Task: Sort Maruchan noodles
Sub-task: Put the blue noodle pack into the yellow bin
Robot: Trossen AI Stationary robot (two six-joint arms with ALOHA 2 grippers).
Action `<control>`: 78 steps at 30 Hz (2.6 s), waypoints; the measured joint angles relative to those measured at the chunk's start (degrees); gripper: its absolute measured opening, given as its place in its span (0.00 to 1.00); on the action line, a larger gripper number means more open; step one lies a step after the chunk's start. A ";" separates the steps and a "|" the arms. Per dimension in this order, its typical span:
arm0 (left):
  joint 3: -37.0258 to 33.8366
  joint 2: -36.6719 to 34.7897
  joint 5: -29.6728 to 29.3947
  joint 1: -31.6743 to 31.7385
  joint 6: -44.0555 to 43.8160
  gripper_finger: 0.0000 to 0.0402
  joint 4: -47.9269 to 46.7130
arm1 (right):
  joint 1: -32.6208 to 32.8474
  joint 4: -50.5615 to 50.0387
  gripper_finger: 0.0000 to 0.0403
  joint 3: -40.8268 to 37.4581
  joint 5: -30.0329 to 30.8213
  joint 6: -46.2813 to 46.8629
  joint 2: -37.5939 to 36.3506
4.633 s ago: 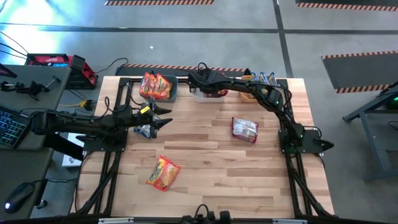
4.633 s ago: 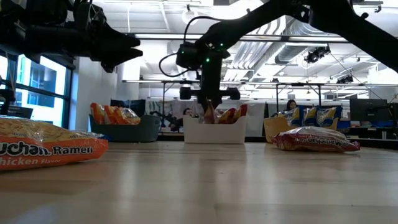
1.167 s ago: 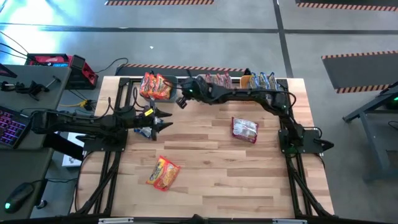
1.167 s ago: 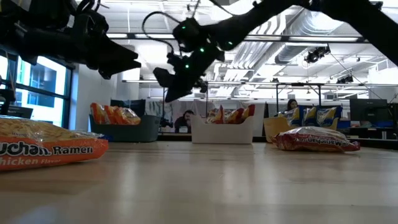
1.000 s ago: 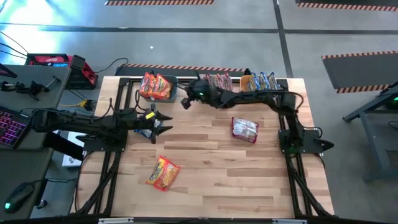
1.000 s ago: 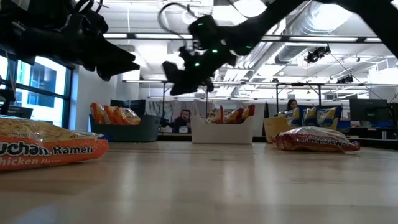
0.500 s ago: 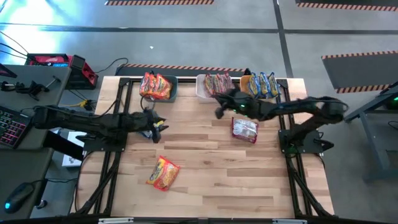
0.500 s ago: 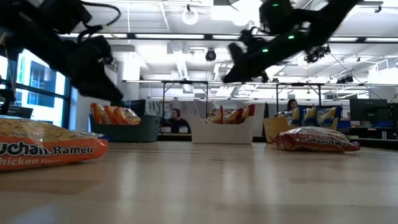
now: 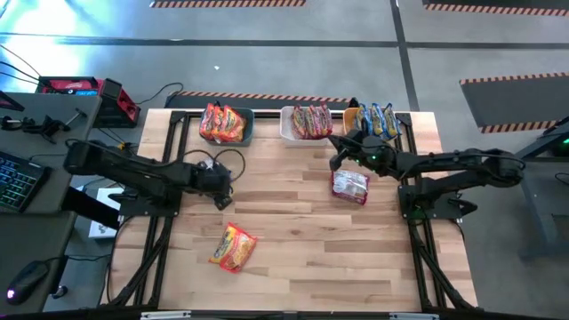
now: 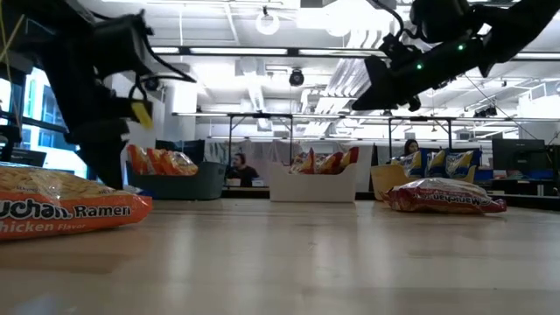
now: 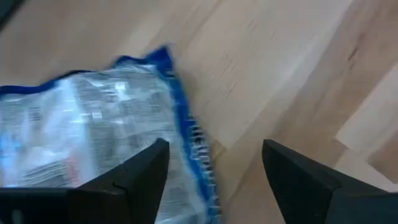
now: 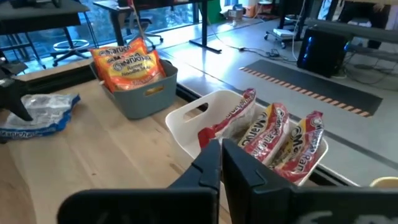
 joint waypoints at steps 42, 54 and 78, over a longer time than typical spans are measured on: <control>8.41 20.48 1.20 2.04 -10.29 0.47 -27.81 | -0.02 -0.06 0.00 0.20 -0.42 -1.25 -0.27; 10.30 17.86 4.23 1.91 -1.79 0.08 -27.78 | -0.02 -0.33 0.00 0.20 -0.79 -1.27 -0.27; 12.94 0.94 10.79 -3.60 -5.21 0.25 -16.65 | -0.02 0.03 0.00 0.22 -15.29 -2.26 -0.23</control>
